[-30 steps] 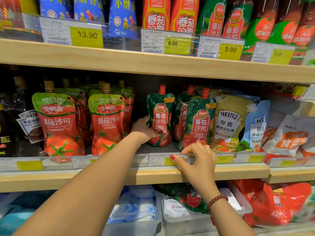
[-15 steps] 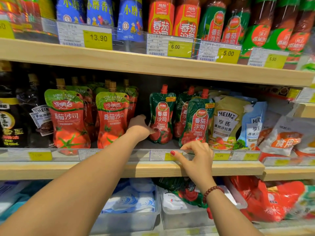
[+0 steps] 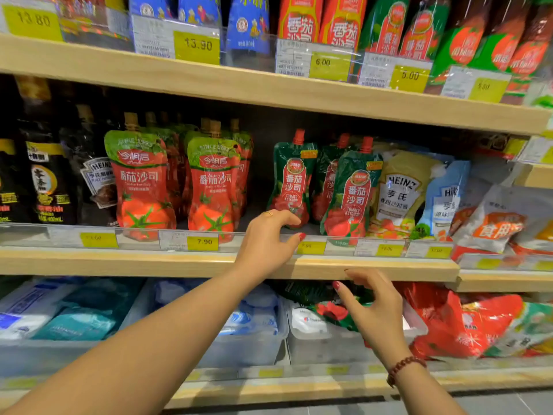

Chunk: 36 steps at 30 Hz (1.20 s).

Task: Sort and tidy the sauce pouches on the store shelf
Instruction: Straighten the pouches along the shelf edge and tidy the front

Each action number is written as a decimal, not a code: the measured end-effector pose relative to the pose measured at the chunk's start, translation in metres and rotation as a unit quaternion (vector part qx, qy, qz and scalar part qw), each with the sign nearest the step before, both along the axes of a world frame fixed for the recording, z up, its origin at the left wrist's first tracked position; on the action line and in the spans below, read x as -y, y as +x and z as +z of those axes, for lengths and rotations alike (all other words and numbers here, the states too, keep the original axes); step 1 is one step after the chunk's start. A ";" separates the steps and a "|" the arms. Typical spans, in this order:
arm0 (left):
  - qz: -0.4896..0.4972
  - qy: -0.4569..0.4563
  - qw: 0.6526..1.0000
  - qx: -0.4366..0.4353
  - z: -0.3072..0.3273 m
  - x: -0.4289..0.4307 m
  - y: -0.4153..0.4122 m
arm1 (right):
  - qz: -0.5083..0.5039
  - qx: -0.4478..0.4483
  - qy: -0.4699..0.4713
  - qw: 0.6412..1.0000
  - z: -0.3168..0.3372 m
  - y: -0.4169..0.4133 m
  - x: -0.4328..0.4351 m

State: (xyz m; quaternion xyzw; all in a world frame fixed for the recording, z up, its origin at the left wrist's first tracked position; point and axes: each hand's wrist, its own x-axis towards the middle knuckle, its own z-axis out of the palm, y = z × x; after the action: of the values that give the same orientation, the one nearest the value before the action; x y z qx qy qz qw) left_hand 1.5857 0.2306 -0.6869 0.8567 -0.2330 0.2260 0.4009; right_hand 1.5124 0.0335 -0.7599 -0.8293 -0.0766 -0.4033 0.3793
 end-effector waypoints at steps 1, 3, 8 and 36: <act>0.009 0.009 1.000 0.018 -0.004 -0.001 -0.001 | -0.012 -0.019 -0.010 1.000 -0.010 -0.002 0.003; 0.033 0.021 0.998 0.049 -0.011 -0.003 -0.002 | -0.035 -0.069 -0.047 0.996 -0.028 -0.006 0.007; 0.060 0.066 0.992 0.093 -0.021 -0.003 -0.002 | -0.073 -0.216 -0.182 0.956 -0.048 -0.001 0.014; -0.098 -0.134 0.973 -0.160 0.039 -0.007 -0.014 | 0.152 -0.433 0.124 0.880 0.053 -0.022 0.064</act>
State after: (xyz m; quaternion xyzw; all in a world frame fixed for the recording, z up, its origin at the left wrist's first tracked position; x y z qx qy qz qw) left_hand 1.5715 0.2375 -0.6475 0.7934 -0.2160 0.0749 0.5642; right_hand 1.4908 -0.0300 -0.7065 -0.8454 0.0215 0.0525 0.5311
